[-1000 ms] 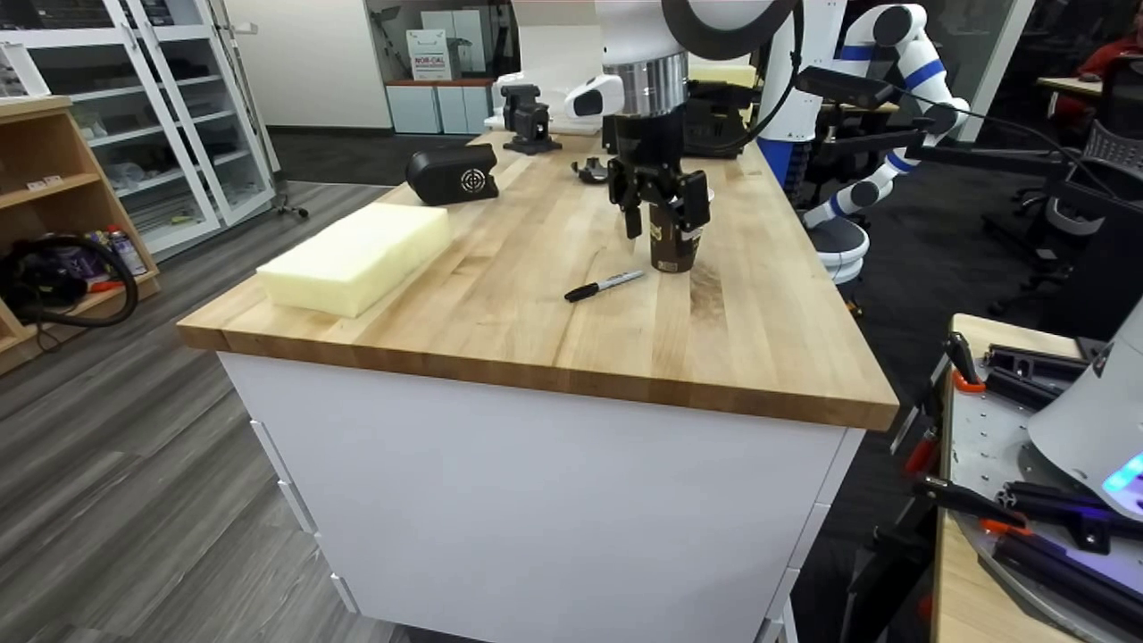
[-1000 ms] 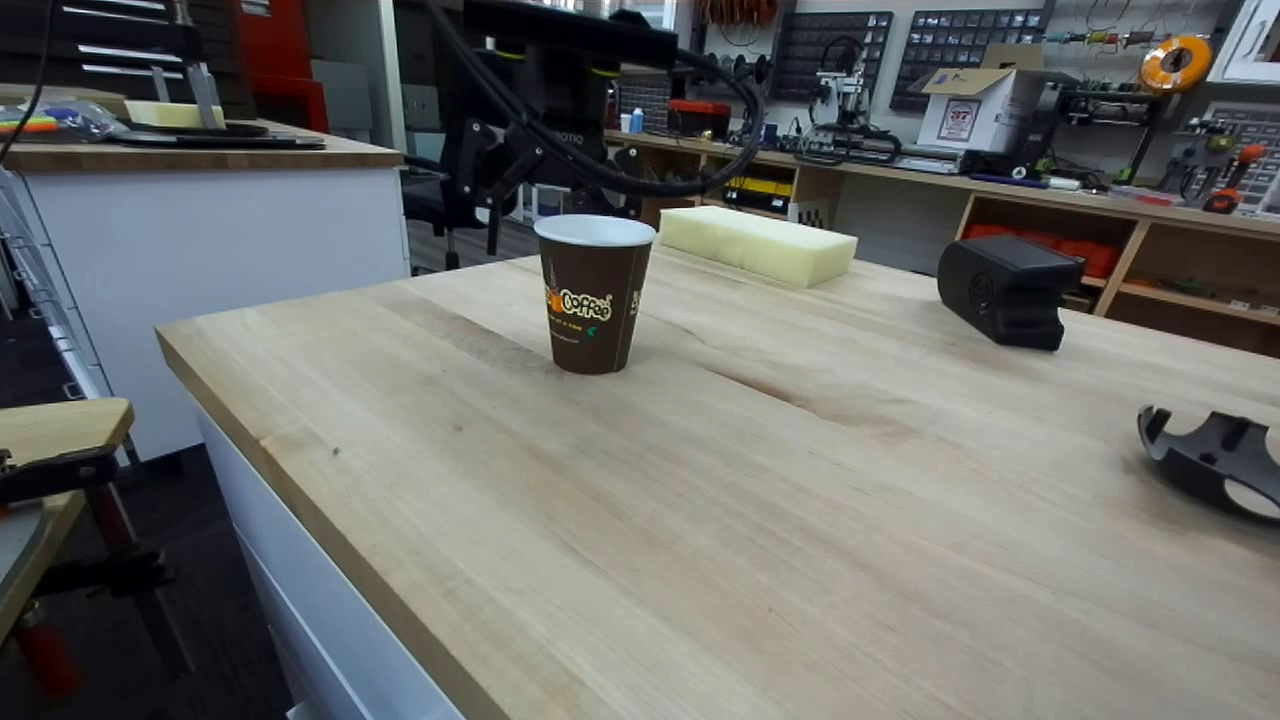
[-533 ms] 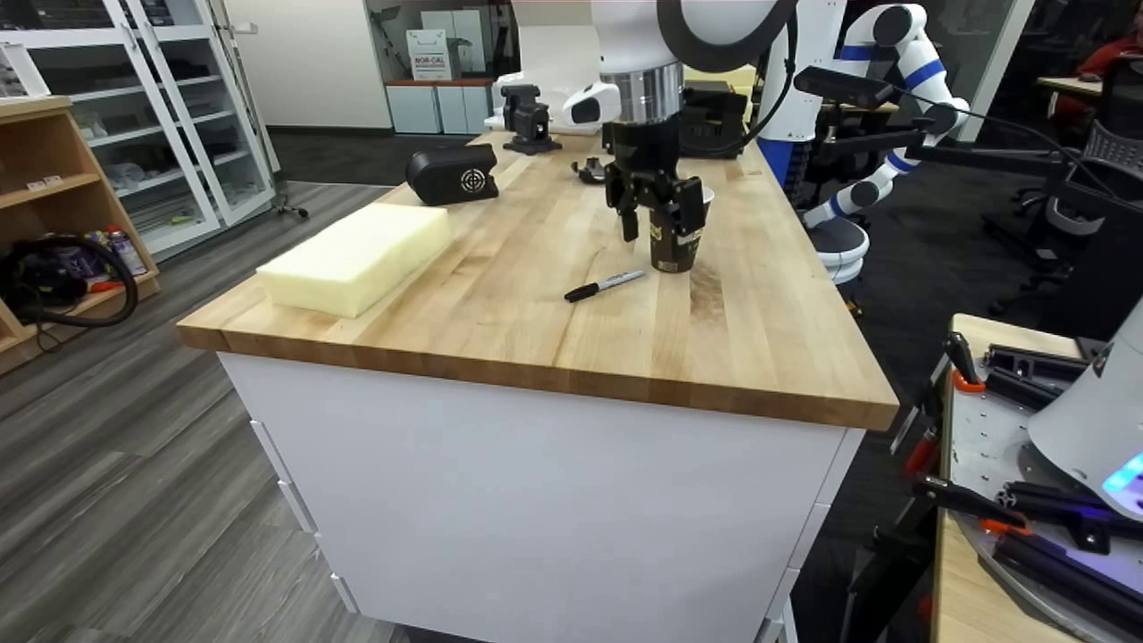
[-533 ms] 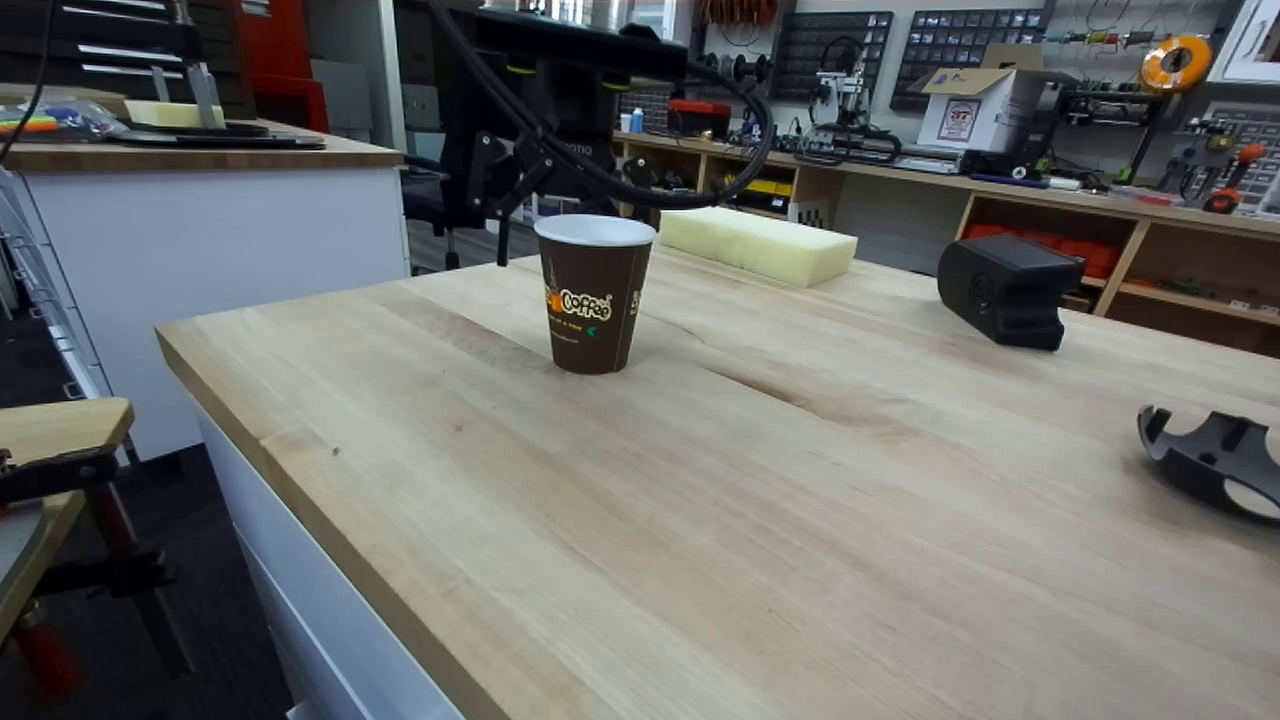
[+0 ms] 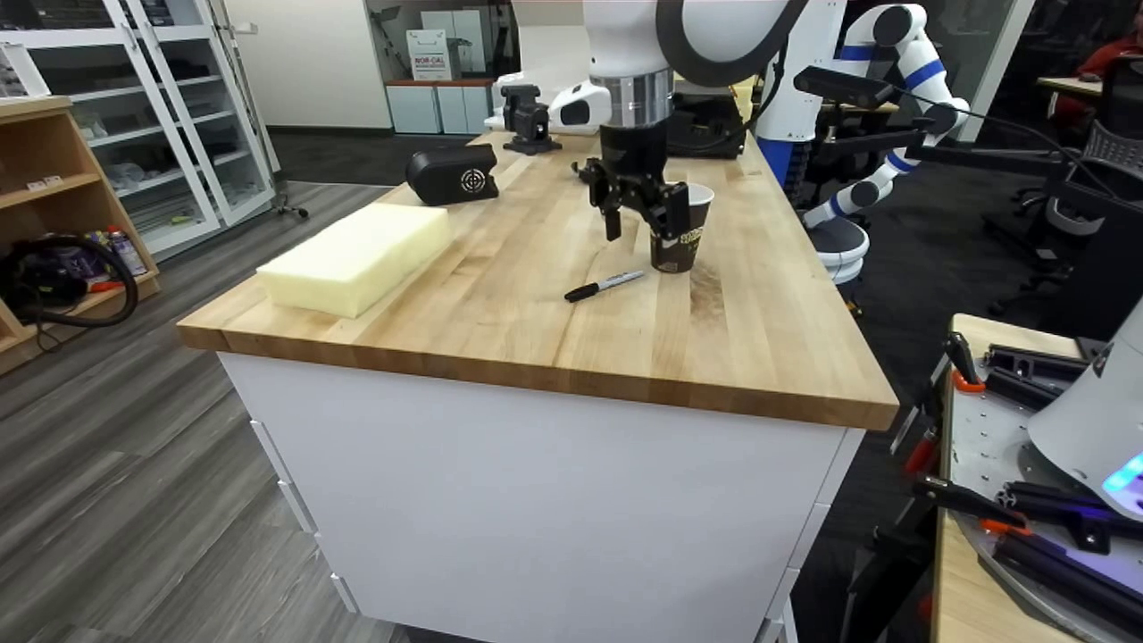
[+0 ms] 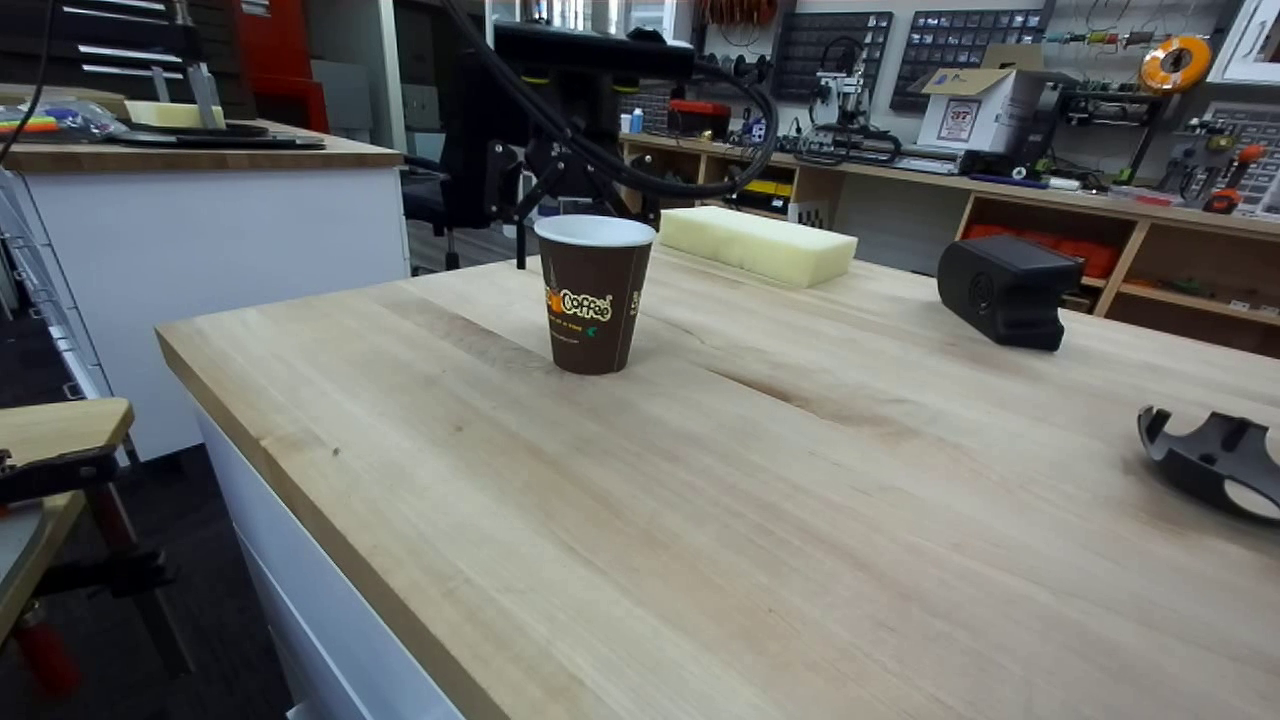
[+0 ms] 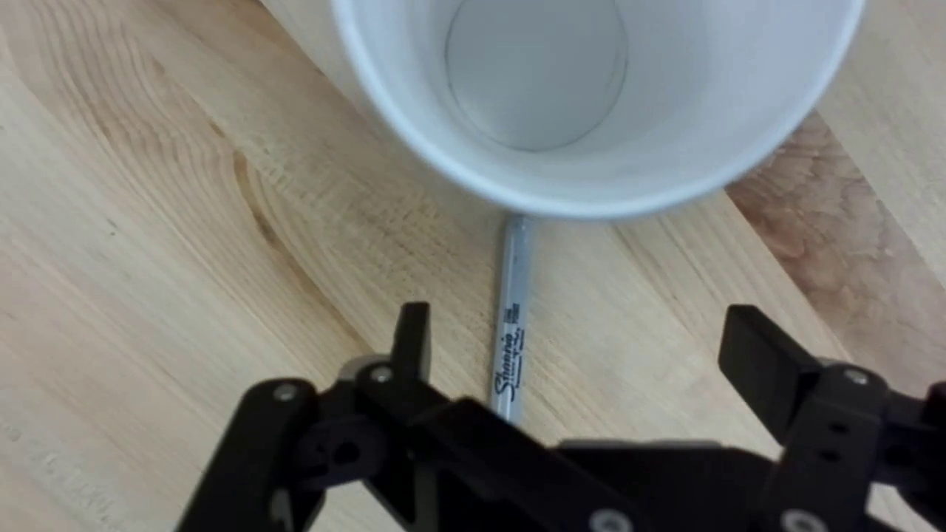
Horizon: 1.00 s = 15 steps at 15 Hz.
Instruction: Put the pen inside the brown coffee cup
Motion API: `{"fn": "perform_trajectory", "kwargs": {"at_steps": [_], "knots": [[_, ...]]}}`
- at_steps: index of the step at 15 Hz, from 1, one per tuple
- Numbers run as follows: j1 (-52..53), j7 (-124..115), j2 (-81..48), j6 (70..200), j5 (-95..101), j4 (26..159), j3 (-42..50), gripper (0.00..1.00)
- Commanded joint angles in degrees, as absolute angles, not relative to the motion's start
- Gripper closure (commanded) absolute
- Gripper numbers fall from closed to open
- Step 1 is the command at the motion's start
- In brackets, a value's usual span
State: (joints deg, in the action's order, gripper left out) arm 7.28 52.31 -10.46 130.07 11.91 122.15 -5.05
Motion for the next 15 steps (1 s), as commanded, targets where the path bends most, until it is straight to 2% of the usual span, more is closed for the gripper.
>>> {"fn": "perform_trajectory", "kwargs": {"at_steps": [1, 8, 9, 10, 11, 15], "knots": [[5.94, 51.46, -12.61, 134.30, 11.06, 120.86, -5.93, 0.00], [3.37, 53.37, -17.15, 138.07, 5.10, 119.79, -6.62, 0.02], [3.21, 53.44, -17.41, 138.16, 4.75, 119.80, -6.71, 0.26], [3.10, 53.34, -17.72, 138.21, 4.49, 119.52, -6.75, 0.26], [3.08, 53.25, -17.93, 138.19, 4.52, 119.37, -6.77, 0.32], [3.14, 52.85, -17.60, 137.24, 4.81, 118.72, -6.82, 0.60]]}}
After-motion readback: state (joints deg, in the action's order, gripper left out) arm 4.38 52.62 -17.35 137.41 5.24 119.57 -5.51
